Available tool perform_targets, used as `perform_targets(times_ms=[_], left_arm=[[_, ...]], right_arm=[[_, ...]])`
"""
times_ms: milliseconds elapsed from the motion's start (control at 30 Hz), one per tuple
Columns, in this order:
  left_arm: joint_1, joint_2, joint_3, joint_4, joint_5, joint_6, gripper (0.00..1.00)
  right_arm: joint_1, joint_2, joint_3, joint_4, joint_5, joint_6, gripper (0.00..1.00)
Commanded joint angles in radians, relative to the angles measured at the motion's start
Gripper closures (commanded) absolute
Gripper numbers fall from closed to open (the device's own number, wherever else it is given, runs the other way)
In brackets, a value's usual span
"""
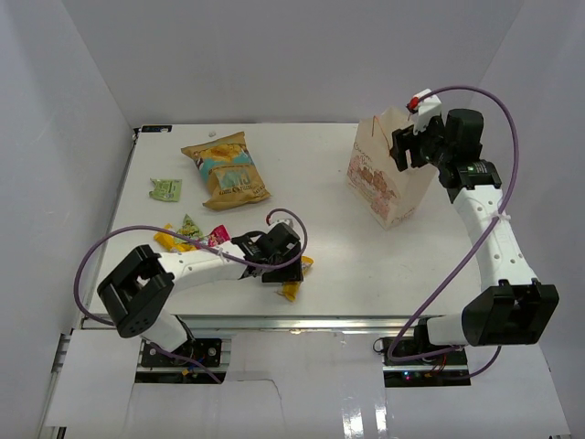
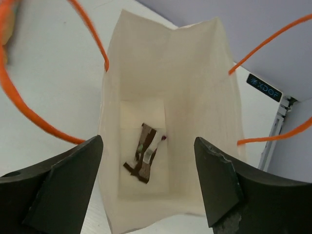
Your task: Place the snacks into the paper bag
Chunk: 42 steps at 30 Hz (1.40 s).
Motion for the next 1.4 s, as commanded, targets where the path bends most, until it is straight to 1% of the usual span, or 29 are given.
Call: perform_targets(times_ms=[0, 100, 167, 233, 267, 300, 367, 467, 500, 533, 567, 633, 667, 733, 767, 800, 833, 867, 900, 933, 967, 1000, 1033, 1067, 1100, 1167, 1267, 1367], left_arm=[[-0.017, 0.023, 0.055, -0.041, -0.05, 0.023, 0.32], [-0.025, 0.054, 0.076, -0.063, -0.065, 0.036, 0.4], [-0.029, 0.063, 0.09, -0.064, -0.066, 0.042, 0.48], [-0.034, 0.068, 0.102, -0.063, -0.073, 0.051, 0.58], [-0.035, 0.068, 0.105, -0.063, -0.076, 0.054, 0.67], [-0.037, 0.067, 0.11, -0.063, -0.083, 0.059, 0.71], [-0.041, 0.056, 0.118, -0.06, -0.091, 0.072, 0.79], [-0.045, 0.013, 0.1, -0.019, -0.09, 0.091, 0.85], [-0.045, -0.005, 0.087, 0.021, -0.086, 0.095, 0.87], [-0.045, -0.047, 0.075, 0.049, -0.074, 0.101, 0.88], [-0.045, -0.071, 0.04, 0.108, -0.067, 0.105, 0.88], [-0.045, -0.123, -0.002, 0.179, -0.039, 0.109, 0.89], [-0.045, -0.175, -0.044, 0.251, -0.031, 0.111, 0.9], [-0.045, -0.228, -0.086, 0.319, -0.017, 0.112, 0.91], [-0.045, -0.274, -0.104, 0.377, -0.016, 0.112, 0.91], [-0.045, -0.295, -0.135, 0.394, -0.014, 0.114, 0.91], [-0.045, -0.314, -0.147, 0.432, -0.016, 0.114, 0.91], [-0.043, -0.331, -0.157, 0.464, -0.023, 0.112, 0.91], [-0.043, -0.355, -0.17, 0.481, -0.025, 0.112, 0.92], [-0.043, -0.364, -0.175, 0.497, -0.027, 0.112, 0.92], [-0.043, -0.372, -0.18, 0.526, -0.031, 0.112, 0.92], [-0.043, -0.38, -0.183, 0.538, -0.031, 0.114, 0.92], [-0.043, -0.377, -0.178, 0.546, -0.033, 0.112, 0.92], [-0.043, -0.374, -0.172, 0.549, -0.034, 0.109, 0.92], [-0.043, -0.366, -0.165, 0.549, -0.036, 0.111, 0.92], [-0.043, -0.342, -0.138, 0.549, -0.034, 0.114, 0.92], [-0.043, -0.311, -0.109, 0.551, -0.028, 0.114, 0.92], [-0.043, -0.294, -0.097, 0.551, -0.024, 0.111, 0.92]], right_arm=[[-0.016, -0.04, 0.043, -0.066, -0.185, -0.099, 0.17], [-0.019, -0.082, 0.046, -0.086, -0.269, -0.126, 0.15], [-0.019, -0.099, 0.064, -0.112, -0.328, -0.123, 0.15], [-0.019, -0.097, 0.116, -0.14, -0.379, -0.117, 0.14], [-0.019, -0.099, 0.13, -0.146, -0.405, -0.109, 0.14], [-0.02, -0.102, 0.141, -0.151, -0.449, -0.107, 0.14], [-0.019, -0.105, 0.171, -0.148, -0.483, -0.098, 0.14], [-0.019, -0.107, 0.202, -0.178, -0.617, -0.121, 0.13], [-0.019, -0.113, 0.204, -0.203, -0.717, -0.159, 0.13], [-0.019, -0.116, 0.198, -0.211, -0.767, -0.175, 0.12], [-0.017, -0.116, 0.193, -0.224, -0.854, -0.185, 0.12], [0.006, -0.119, 0.184, -0.263, -0.893, -0.199, 0.12], [0.018, -0.119, 0.164, -0.275, -0.901, -0.198, 0.12], [0.078, -0.117, 0.136, -0.322, -0.886, -0.192, 0.13], [0.101, -0.119, 0.095, -0.33, -0.841, -0.184, 0.14], [0.159, -0.131, 0.066, -0.329, -0.811, -0.166, 0.15], [0.185, -0.142, 0.032, -0.314, -0.78, -0.102, 0.16], [0.208, -0.155, -0.007, -0.254, -0.71, -0.056, 0.17], [0.248, -0.18, -0.087, -0.22, -0.668, -0.007, 0.18], [0.263, -0.188, -0.121, -0.186, -0.624, 0.109, 0.19], [0.276, -0.194, -0.15, -0.127, -0.518, 0.176, 0.2], [0.296, -0.197, -0.199, -0.1, -0.461, 0.245, 0.21], [0.303, -0.196, -0.219, -0.077, -0.413, 0.314, 0.21], [0.31, -0.195, -0.239, -0.038, -0.337, 0.453, 0.2], [0.325, -0.189, -0.255, -0.028, -0.303, 0.509, 0.18], [0.342, -0.179, -0.282, -0.014, -0.278, 0.628, 0.17], [0.354, -0.151, -0.308, 0.024, -0.301, 0.733, 0.17], [0.359, -0.133, -0.328, 0.049, -0.322, 0.791, 0.18]])
